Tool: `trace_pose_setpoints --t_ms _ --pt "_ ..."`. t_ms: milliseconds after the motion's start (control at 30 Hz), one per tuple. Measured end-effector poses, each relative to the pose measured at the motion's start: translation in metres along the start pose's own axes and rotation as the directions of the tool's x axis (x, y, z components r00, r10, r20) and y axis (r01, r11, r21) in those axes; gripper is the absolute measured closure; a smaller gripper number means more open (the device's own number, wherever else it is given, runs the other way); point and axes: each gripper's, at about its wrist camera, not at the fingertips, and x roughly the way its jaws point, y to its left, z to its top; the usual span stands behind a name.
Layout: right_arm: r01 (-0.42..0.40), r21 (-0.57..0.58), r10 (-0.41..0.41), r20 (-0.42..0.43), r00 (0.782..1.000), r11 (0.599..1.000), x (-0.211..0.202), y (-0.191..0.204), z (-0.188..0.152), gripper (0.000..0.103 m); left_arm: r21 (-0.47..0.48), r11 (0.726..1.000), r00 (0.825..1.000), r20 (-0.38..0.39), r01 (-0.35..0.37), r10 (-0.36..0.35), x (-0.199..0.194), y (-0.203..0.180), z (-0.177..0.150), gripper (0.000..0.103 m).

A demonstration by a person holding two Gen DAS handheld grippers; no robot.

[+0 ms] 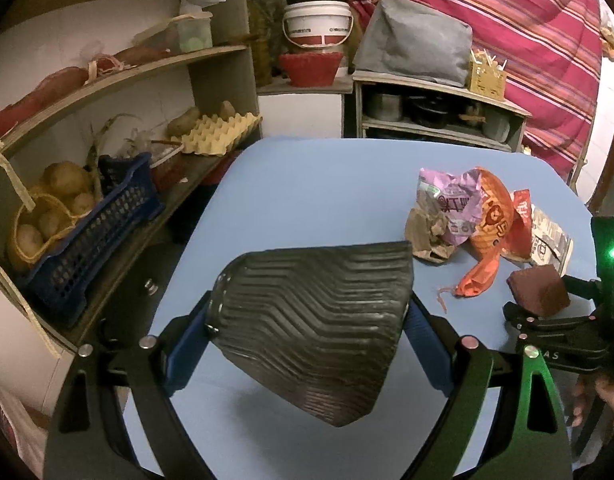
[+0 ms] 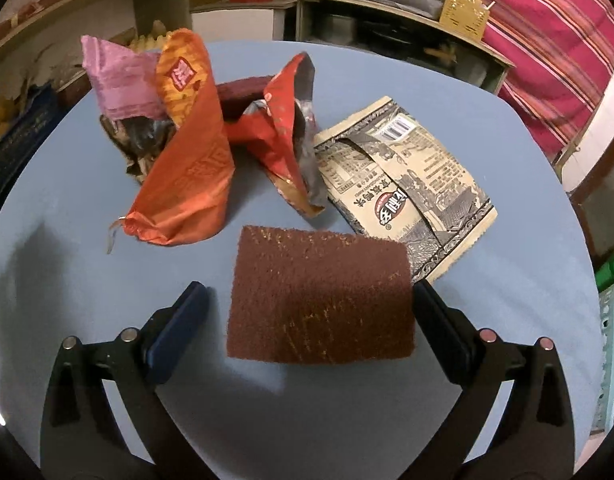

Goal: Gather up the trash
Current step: 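Carry the cup in the left tool and pad in the right tool over the basket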

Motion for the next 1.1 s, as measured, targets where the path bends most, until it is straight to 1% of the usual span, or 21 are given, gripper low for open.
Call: trace_pose_setpoints --t_ms 67,133,267,400,500,633,800,967,1100 --pt "-0.011 -0.012 0.011 0.008 1.0 1.0 -0.001 0.001 -0.001 0.006 -0.001 1.0 1.0 -0.007 -0.004 0.004 0.002 0.001 -0.001 0.015" --pt "-0.044 -0.029 0.044 0.011 0.999 0.999 -0.005 0.001 -0.001 0.018 -0.001 1.0 1.0 -0.014 -0.011 0.011 0.004 0.003 -0.001 0.015" --pt "-0.044 -0.067 0.046 0.026 0.999 0.997 -0.01 0.005 -0.008 0.018 -0.004 1.0 1.0 -0.015 -0.014 0.014 0.005 0.003 0.0 0.015" --pt "-0.067 -0.073 0.07 0.035 0.997 0.995 -0.019 0.001 -0.016 0.019 0.006 1.0 1.0 -0.005 -0.014 0.014 0.004 0.002 0.002 0.015" --pt "-0.058 -0.082 0.063 0.06 0.996 0.995 -0.032 -0.004 -0.021 0.019 0.021 1.0 1.0 0.003 -0.016 0.016 0.003 -0.004 0.002 0.015" --pt "-0.072 -0.08 0.079 0.089 0.993 0.994 -0.056 -0.018 -0.025 0.019 0.037 0.999 1.0 0.006 -0.011 0.01 0.002 -0.014 0.001 0.015" --pt "-0.048 -0.071 0.058 0.142 0.988 0.996 -0.083 -0.05 -0.023 0.019 0.058 0.998 1.0 0.017 -0.008 0.007 -0.005 -0.032 0.001 0.015" --pt "-0.039 -0.007 0.04 0.18 0.983 0.999 -0.113 -0.105 -0.025 0.019 0.087 0.996 0.999 0.036 0.006 -0.009 -0.021 -0.064 0.003 0.015" --pt "-0.035 0.036 0.027 0.203 0.979 0.999 -0.134 -0.149 -0.033 0.018 0.134 0.991 0.997 0.074 0.02 -0.03 -0.041 -0.1 0.004 0.015"
